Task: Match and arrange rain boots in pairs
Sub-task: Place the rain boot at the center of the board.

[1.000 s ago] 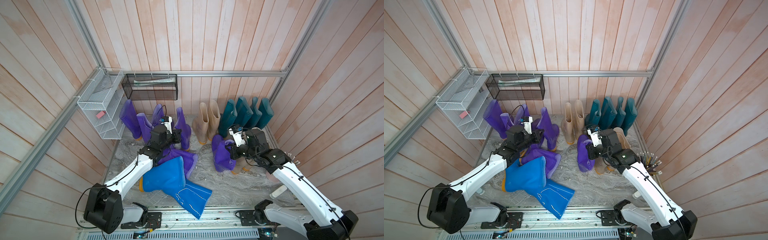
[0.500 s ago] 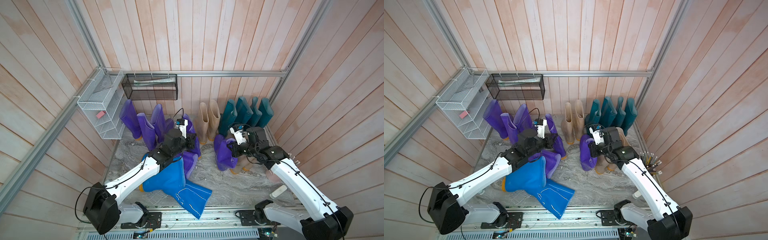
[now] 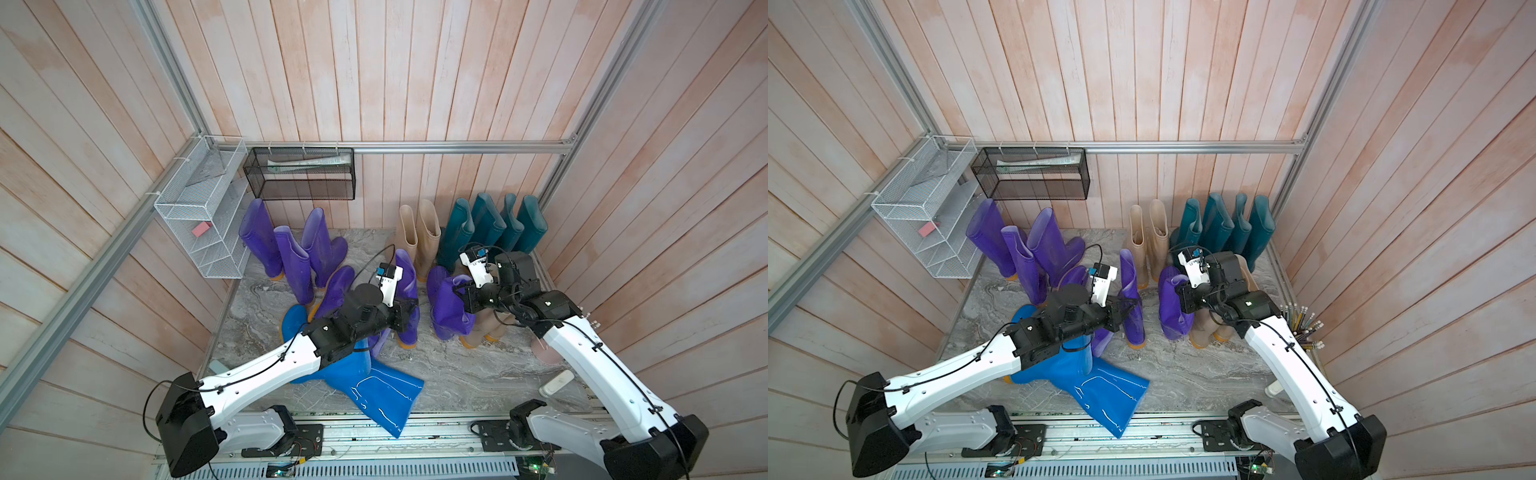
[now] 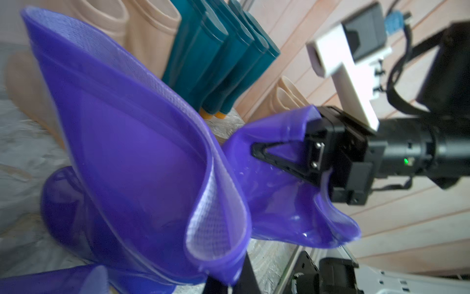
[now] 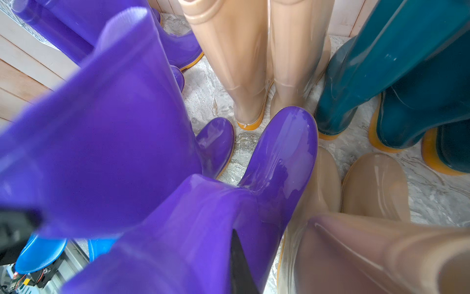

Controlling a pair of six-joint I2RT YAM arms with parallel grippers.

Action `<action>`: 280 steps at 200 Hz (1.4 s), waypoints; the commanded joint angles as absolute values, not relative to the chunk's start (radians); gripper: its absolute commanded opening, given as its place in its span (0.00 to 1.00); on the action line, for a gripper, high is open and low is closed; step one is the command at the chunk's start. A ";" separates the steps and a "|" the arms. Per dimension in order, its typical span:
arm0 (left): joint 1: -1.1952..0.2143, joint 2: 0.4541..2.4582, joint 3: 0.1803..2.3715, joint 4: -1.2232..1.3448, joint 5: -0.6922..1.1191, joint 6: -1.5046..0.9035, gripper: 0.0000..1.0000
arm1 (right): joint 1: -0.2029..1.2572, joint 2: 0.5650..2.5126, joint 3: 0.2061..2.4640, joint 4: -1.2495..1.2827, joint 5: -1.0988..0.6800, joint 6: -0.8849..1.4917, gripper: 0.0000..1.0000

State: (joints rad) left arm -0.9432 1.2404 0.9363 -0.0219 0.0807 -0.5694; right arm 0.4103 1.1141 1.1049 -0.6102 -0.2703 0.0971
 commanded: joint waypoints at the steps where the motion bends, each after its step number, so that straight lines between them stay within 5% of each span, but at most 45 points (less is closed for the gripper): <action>1: -0.990 1.225 0.917 0.155 0.136 -0.574 0.00 | 0.403 1.084 1.148 -0.573 -0.292 0.084 0.00; 158: -1.016 1.210 0.732 0.221 -0.054 -0.406 0.00 | 0.399 1.169 1.112 -0.559 -0.338 0.084 0.00; 195: -1.015 1.243 0.726 0.284 -0.078 -0.395 0.00 | 0.392 1.187 1.127 -0.564 -0.300 0.084 0.22; 213: -1.014 1.246 0.737 0.293 -0.061 -0.394 0.00 | 0.387 1.176 1.122 -0.553 -0.280 0.090 0.40; 242: -1.014 1.229 0.757 0.244 -0.053 -0.394 0.00 | 0.381 1.157 1.139 -0.558 -0.269 0.100 0.49; 280: -1.014 1.158 0.795 0.123 -0.054 -0.388 0.49 | 0.382 1.131 1.183 -0.595 -0.220 0.117 0.59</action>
